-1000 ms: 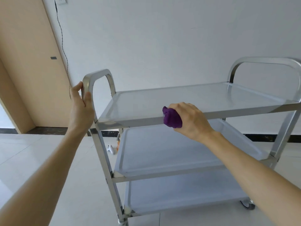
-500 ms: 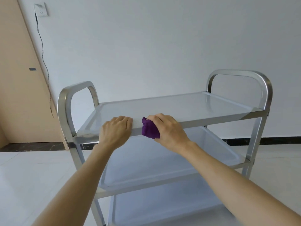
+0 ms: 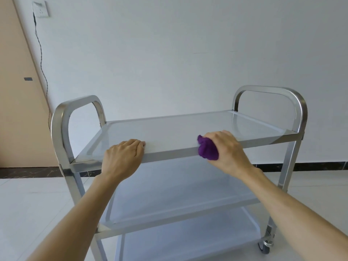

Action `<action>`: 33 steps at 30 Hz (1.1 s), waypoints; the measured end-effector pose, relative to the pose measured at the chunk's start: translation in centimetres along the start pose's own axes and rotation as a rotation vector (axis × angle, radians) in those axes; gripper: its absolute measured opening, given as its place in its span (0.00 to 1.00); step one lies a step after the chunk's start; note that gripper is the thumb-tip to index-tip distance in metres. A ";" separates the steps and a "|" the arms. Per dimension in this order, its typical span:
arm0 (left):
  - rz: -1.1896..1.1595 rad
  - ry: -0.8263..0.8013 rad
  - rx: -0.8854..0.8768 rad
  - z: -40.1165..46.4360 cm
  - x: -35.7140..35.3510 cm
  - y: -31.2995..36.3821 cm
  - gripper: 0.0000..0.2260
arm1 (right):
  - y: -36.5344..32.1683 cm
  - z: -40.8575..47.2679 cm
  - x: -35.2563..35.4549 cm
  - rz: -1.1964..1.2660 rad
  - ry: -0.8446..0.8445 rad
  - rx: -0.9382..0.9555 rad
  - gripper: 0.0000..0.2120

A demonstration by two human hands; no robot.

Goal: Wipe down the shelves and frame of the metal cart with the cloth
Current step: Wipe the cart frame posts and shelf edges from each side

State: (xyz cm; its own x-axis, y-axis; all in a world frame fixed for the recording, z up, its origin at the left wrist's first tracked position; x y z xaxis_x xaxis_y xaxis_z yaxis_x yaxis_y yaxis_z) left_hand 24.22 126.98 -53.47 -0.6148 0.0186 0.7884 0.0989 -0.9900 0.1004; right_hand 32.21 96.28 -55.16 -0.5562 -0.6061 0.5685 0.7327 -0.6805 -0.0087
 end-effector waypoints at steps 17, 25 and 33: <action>-0.049 -0.086 -0.024 0.4 1.3 -6.2 0.17 | 1.7 0.4 1.9 0.015 -0.175 -0.014 0.27; -0.001 -0.081 -0.054 4.4 1.4 -0.1 0.12 | 0.9 -0.4 2.0 0.018 -0.136 -0.092 0.25; -0.225 -0.165 -0.133 3.9 -3.0 11.9 0.16 | -0.5 0.0 1.3 0.013 -0.150 -0.052 0.26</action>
State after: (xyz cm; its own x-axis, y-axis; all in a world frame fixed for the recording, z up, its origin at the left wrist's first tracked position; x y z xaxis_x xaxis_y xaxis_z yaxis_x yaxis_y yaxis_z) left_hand 30.29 115.70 -52.25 -0.4735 0.2510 0.8443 -0.1350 -0.9679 0.2121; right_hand 31.12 95.79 -54.43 -0.4791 -0.5496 0.6844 0.7159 -0.6958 -0.0576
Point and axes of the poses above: each hand's wrist, its own z-axis towards the middle knuckle, its own x-axis out of the back of the hand, y = z × x, the point moved 1 cm from there along z, towards the middle knuckle
